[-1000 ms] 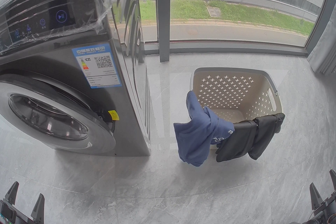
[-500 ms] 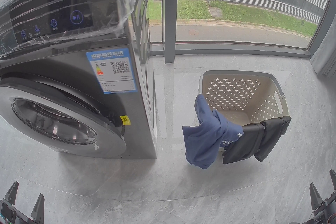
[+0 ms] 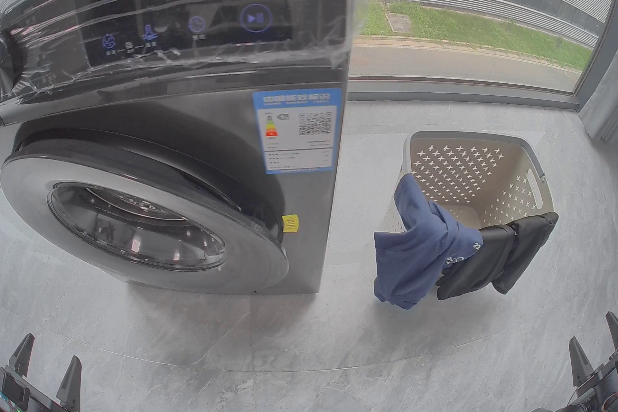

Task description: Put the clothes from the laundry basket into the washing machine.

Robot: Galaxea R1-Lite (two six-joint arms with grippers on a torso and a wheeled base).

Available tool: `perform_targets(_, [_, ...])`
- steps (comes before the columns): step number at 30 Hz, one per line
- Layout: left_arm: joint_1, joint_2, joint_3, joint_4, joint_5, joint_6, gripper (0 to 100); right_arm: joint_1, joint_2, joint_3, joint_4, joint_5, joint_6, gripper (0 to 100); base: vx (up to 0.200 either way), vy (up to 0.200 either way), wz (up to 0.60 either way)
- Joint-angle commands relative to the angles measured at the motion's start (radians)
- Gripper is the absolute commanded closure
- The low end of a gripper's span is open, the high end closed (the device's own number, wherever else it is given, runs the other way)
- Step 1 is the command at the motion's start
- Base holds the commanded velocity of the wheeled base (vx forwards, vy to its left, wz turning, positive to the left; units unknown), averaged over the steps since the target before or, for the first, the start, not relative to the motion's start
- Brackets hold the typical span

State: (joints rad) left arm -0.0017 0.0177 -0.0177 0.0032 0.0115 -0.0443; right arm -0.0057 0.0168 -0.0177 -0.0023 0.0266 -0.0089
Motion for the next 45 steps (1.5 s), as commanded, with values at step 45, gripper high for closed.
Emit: perform_targets(45, [0.0, -0.007, 0.015, 0.0, 0.001, 0.0, 0, 0.0, -0.012, 0.018, -0.001, 0.001, -0.002, 0, -0.04, 0.071, 0.0])
